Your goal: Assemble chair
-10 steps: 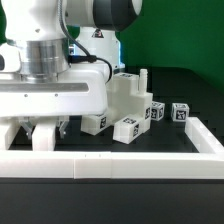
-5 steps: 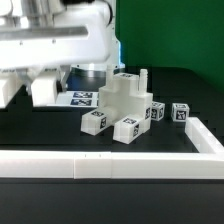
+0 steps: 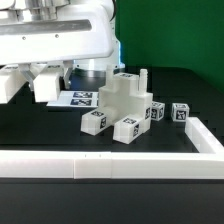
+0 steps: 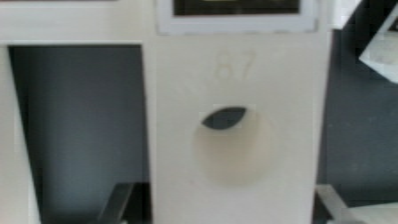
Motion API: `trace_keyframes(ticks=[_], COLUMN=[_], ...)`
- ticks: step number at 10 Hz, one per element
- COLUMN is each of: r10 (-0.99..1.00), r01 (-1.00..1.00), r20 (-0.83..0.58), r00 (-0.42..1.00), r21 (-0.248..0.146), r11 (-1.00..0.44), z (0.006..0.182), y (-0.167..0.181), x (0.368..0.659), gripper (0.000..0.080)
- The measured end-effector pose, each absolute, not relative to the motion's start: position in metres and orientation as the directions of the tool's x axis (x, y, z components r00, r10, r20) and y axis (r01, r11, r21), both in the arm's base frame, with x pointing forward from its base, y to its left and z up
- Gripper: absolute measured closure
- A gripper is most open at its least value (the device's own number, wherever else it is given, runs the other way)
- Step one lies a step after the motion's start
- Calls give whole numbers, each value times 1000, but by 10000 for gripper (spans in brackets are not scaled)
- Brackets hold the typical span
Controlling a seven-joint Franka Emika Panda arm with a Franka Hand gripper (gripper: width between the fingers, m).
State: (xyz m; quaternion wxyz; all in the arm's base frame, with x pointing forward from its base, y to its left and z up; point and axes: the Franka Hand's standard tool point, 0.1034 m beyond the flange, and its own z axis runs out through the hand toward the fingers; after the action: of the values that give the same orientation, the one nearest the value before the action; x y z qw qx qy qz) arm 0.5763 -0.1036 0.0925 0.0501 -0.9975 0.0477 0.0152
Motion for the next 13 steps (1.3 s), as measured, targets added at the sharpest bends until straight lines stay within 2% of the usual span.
trace_keyframes(ticks=[2,3,6,7,9,11,12,13], r10=[-249,-360,-556,-579,-603,-638,-641,-633], r01=[-253,-365,-563,-586,-610,-647,-651,-642], r20=[-49,-63,-87,-92,-96,-106,-113,-112], r00=[967,931,826,810,792,763,759,766], r21=[-100,-120,-134,-142,-152,-144,-132,-133], r11=[-962,-923,-815,-798,-778,-749,-747,-755], z=[94,100,128,142,156,155,146,145], y=[-103,-103,-95,-86,-56,-15,-6,-8], x=[570,560,545,545,542,548,553,554], gripper=[515,515,515,515,515,515,515,515])
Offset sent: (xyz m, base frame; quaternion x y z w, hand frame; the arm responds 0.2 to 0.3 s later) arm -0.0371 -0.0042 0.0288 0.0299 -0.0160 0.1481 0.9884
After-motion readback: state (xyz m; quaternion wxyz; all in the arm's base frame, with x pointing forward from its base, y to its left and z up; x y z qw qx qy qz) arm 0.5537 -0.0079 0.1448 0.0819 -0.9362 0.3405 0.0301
